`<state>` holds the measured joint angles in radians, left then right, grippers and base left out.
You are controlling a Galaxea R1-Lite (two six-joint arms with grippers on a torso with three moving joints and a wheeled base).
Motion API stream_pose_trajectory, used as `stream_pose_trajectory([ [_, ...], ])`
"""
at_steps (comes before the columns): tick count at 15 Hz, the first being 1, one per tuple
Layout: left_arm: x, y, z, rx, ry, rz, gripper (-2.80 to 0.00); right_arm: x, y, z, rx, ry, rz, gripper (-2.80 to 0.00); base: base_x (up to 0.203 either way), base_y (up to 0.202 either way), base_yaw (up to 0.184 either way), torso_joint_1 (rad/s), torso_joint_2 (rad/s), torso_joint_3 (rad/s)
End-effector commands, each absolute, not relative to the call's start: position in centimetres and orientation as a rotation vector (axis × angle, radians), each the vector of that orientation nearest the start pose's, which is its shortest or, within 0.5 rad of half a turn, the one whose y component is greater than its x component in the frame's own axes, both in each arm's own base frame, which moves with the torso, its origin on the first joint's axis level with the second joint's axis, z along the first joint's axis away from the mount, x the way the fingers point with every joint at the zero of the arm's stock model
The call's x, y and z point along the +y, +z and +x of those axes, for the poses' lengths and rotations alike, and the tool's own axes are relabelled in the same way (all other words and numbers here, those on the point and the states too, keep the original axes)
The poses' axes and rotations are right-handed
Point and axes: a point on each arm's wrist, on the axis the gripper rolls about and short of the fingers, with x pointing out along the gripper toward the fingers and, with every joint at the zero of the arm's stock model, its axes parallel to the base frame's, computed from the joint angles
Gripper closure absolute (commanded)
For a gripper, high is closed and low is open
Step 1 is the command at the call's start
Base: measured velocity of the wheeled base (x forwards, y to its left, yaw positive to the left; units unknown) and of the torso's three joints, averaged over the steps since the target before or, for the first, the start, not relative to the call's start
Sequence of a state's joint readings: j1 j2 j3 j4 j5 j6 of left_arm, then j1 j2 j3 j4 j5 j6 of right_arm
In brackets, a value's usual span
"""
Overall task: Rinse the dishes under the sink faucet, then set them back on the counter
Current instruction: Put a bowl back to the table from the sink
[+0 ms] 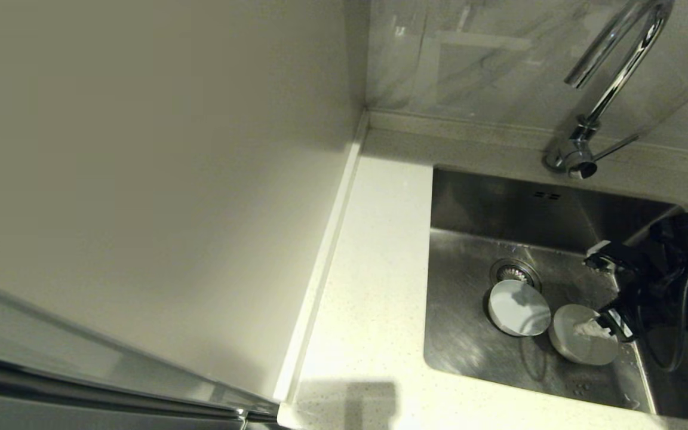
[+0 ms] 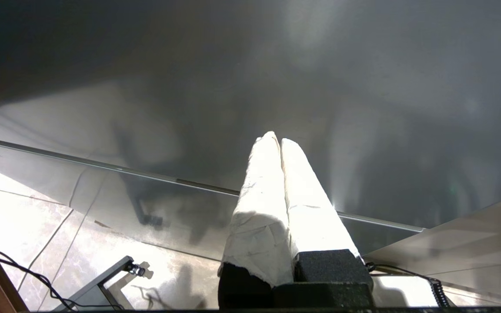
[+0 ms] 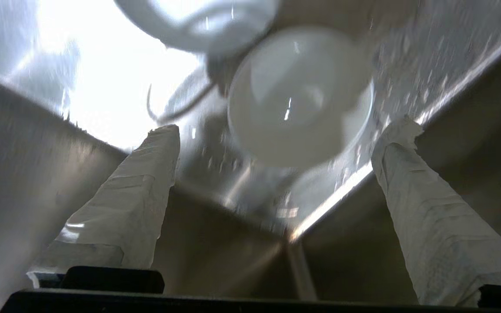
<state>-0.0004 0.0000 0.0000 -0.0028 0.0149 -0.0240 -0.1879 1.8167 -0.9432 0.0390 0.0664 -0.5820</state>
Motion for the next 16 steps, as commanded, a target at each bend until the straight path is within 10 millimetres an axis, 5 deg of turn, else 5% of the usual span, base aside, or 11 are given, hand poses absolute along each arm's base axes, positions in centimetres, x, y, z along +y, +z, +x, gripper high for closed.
stream_pose_trajectory([
  [1, 0.0, 7.6, -2.3, -0.006, 0.015, -0.025, 0.00, -4.4, 11.7, 31.1, 0.883, 0.193, -0.456, -2.80, 0.000, 0.000, 0.000, 0.000, 0.00, 0.000],
  [9, 0.0, 7.6, -2.3, -0.006, 0.015, -0.025, 0.00, 0.9, 9.0, 38.3, 0.729, 0.335, -0.573, -2.80, 0.000, 0.000, 0.000, 0.000, 0.00, 0.000],
  [12, 0.0, 7.6, -2.3, -0.006, 0.014, -0.025, 0.00, -0.1, 8.9, 40.8, 0.712, 0.259, -0.613, -2.80, 0.000, 0.000, 0.000, 0.000, 0.00, 0.000],
  [16, 0.0, 7.6, -2.3, -0.006, 0.015, -0.025, 0.00, -3.2, 8.2, 41.2, 0.765, 0.182, -0.594, -2.80, 0.000, 0.000, 0.000, 0.000, 0.00, 0.000],
])
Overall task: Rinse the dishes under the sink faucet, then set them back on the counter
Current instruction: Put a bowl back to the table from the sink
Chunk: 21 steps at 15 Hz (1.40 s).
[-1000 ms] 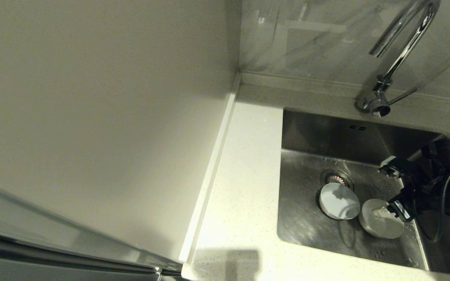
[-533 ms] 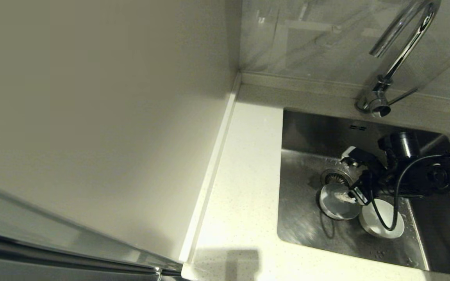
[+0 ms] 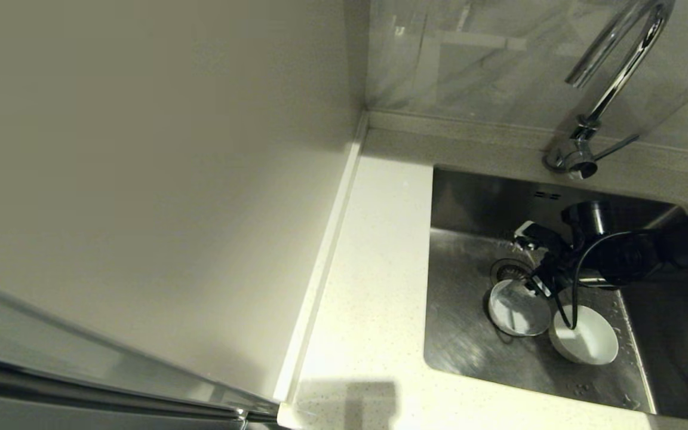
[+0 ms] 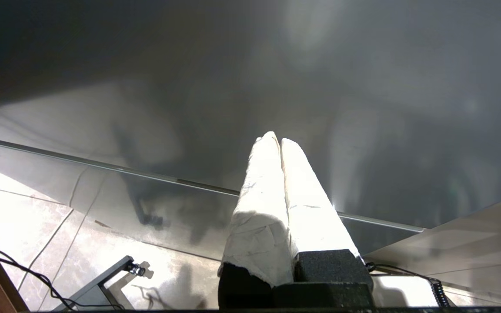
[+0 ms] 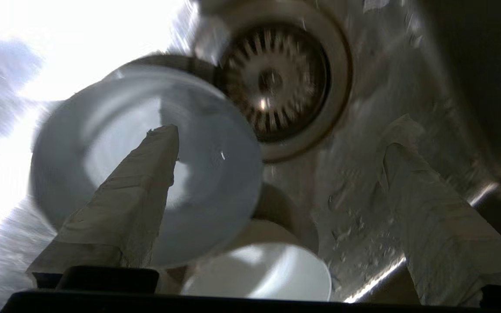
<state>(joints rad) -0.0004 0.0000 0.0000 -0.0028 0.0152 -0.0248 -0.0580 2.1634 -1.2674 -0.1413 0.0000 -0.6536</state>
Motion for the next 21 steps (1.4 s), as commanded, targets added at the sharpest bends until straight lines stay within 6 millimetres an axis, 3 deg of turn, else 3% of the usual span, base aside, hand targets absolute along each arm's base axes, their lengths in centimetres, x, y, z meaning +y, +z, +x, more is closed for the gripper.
stream_pose_trajectory([
  [1, 0.0, 7.6, -2.3, -0.006, 0.015, -0.025, 0.00, -3.9, 8.1, 41.2, 0.781, 0.172, -0.589, -2.80, 0.000, 0.000, 0.000, 0.000, 0.00, 0.000],
  [4, 0.0, 7.6, -2.3, -0.006, 0.015, -0.025, 0.00, -5.1, 7.2, 41.4, 0.839, 0.187, -0.590, -2.80, 0.000, 0.000, 0.000, 0.000, 0.00, 0.000],
  [11, 0.0, 7.6, -2.3, -0.006, 0.015, -0.025, 0.00, -5.3, 5.2, 42.6, 0.868, 0.200, -0.588, -2.80, 0.000, 0.000, 0.000, 0.000, 0.00, 0.000],
  [12, 0.0, 7.6, -2.3, -0.006, 0.015, -0.025, 0.00, -5.4, 5.1, 42.5, 0.873, 0.198, -0.587, 0.00, 0.000, 0.000, 0.000, 0.000, 0.00, 0.000],
  [21, 0.0, 7.6, -2.3, -0.006, 0.015, -0.025, 0.00, -7.1, 4.6, 41.9, 0.895, 0.187, -0.603, 0.00, 0.000, 0.000, 0.000, 0.000, 0.00, 0.000],
])
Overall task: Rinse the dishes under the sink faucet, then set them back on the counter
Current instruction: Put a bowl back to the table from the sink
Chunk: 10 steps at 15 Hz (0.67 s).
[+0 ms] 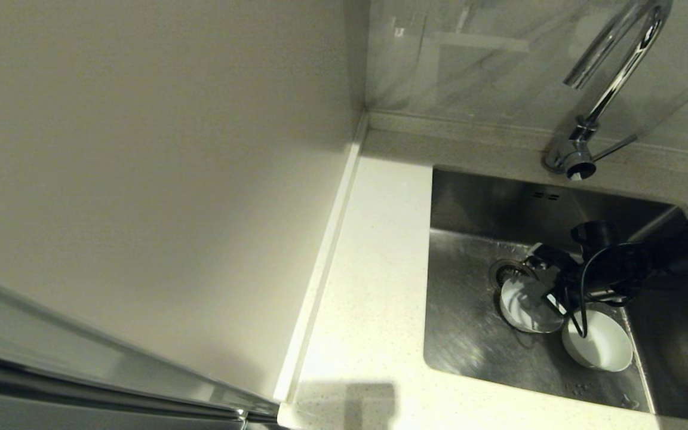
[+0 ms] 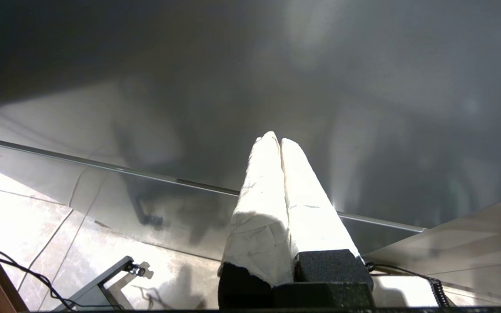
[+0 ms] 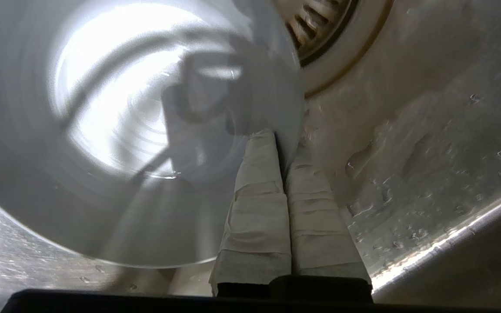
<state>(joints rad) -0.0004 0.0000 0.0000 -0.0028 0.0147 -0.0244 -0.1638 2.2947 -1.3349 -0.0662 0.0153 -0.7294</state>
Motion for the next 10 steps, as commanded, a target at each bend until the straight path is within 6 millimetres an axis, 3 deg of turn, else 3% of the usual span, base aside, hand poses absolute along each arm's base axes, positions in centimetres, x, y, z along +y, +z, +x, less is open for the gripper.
stream_pose_trajectory([
  [1, 0.0, 7.6, -2.3, -0.006, 0.015, -0.025, 0.00, -7.2, 5.1, 41.9, 0.880, 0.180, -0.603, 0.00, 0.000, 0.000, 0.000, 0.000, 0.00, 0.000],
  [3, 0.0, 7.6, -2.3, -0.006, 0.014, -0.025, 0.00, -7.3, 6.9, 42.0, 0.824, 0.165, -0.599, 0.00, 0.000, 0.000, 0.000, 0.000, 0.00, 0.000],
  [6, 0.0, 7.6, -2.3, -0.006, 0.015, -0.025, 0.00, -7.2, 11.4, 41.4, 0.705, 0.091, -0.553, 0.00, 0.000, 0.000, 0.000, 0.000, 0.00, 0.000],
  [10, 0.0, 7.6, -2.3, -0.006, 0.015, -0.025, 0.00, -7.9, 19.2, 37.4, 0.542, -0.035, -0.485, 0.00, 0.000, 0.000, 0.000, 0.000, 0.00, 0.000],
])
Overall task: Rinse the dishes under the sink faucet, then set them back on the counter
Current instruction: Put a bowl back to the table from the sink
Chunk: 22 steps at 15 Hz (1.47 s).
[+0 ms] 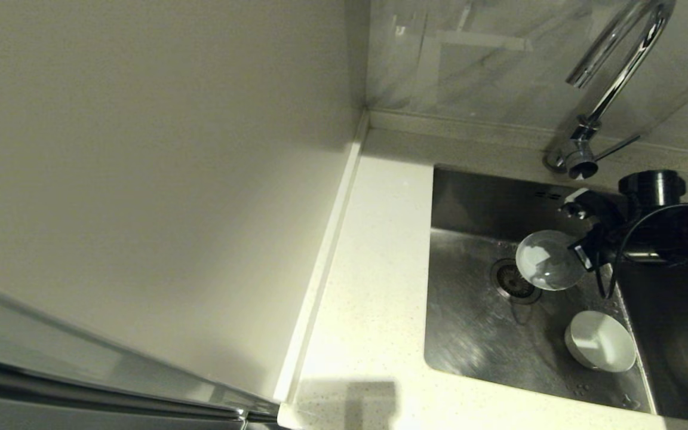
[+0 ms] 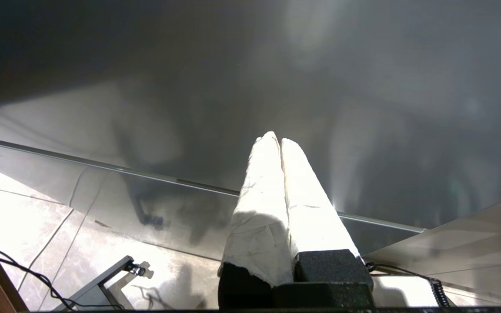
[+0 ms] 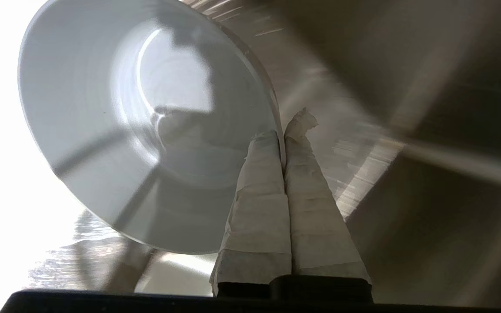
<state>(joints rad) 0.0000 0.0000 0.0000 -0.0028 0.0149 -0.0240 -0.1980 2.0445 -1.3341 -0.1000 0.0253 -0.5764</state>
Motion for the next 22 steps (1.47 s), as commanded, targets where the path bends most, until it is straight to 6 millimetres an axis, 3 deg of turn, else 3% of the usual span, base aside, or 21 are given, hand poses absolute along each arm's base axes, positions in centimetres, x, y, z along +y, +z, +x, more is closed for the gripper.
stream_pose_trajectory([
  [1, 0.0, 7.6, -2.3, -0.006, 0.015, -0.025, 0.00, -8.5, 21.1, 36.0, 0.502, -0.086, -0.440, 0.00, 0.000, 0.000, 0.000, 0.000, 0.00, 0.000],
  [3, 0.0, 7.6, -2.3, -0.006, 0.015, -0.025, 0.00, -10.9, 24.4, 32.4, 0.436, -0.203, -0.394, 0.00, 0.000, 0.000, 0.000, 0.000, 0.00, 0.000],
  [6, 0.0, 7.6, -2.3, -0.006, 0.017, -0.025, 0.00, -15.9, 27.1, 26.5, 0.413, -0.385, -0.343, 0.00, 0.000, 0.000, 0.000, 0.000, 0.00, 0.000],
  [8, 0.0, 7.6, -2.3, -0.006, 0.015, -0.025, 0.00, -18.6, 27.1, 23.3, 0.486, -0.488, -0.286, 0.00, 0.000, 0.000, 0.000, 0.000, 0.00, 0.000],
  [11, 0.0, 7.6, -2.3, -0.006, 0.015, -0.025, 0.00, -21.1, 25.2, 19.9, 0.708, -0.491, -0.105, 0.00, 0.000, 0.000, 0.000, 0.000, 0.00, 0.000],
  [13, 0.0, 7.6, -2.3, -0.006, 0.015, -0.025, 0.00, -23.1, 23.9, 19.3, 0.804, -0.478, 0.002, 0.00, 0.000, 0.000, 0.000, 0.000, 0.00, 0.000],
  [16, 0.0, 7.6, -2.3, -0.006, 0.015, -0.025, 0.00, -24.5, 22.6, 18.9, 0.854, -0.493, 0.055, 0.00, 0.000, 0.000, 0.000, 0.000, 0.00, 0.000],
  [22, 0.0, 7.6, -2.3, -0.006, 0.015, -0.025, 0.00, -28.1, 20.7, 18.0, 0.891, -0.575, 0.005, 0.00, 0.000, 0.000, 0.000, 0.000, 0.00, 0.000],
])
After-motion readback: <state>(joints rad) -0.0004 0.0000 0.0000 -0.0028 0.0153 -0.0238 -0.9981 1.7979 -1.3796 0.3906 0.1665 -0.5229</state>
